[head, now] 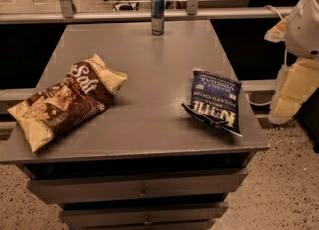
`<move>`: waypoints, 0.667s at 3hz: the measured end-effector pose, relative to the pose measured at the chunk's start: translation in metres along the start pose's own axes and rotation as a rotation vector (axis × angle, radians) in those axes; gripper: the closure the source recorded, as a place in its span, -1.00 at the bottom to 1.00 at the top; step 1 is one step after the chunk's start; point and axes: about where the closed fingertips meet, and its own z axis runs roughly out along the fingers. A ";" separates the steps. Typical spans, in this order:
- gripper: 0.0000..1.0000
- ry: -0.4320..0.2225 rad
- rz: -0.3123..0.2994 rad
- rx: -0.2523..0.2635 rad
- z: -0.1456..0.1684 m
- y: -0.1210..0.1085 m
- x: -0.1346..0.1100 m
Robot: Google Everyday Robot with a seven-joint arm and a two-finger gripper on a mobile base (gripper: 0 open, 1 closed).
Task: Move brown chip bag near redbull can
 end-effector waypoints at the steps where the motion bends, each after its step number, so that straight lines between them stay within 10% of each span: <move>1: -1.00 -0.026 -0.001 0.001 0.005 -0.003 -0.007; 2: -1.00 -0.117 -0.004 -0.020 0.029 -0.014 -0.032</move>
Offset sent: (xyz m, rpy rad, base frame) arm 0.0559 0.0582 -0.0375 0.2228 -0.0061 0.0730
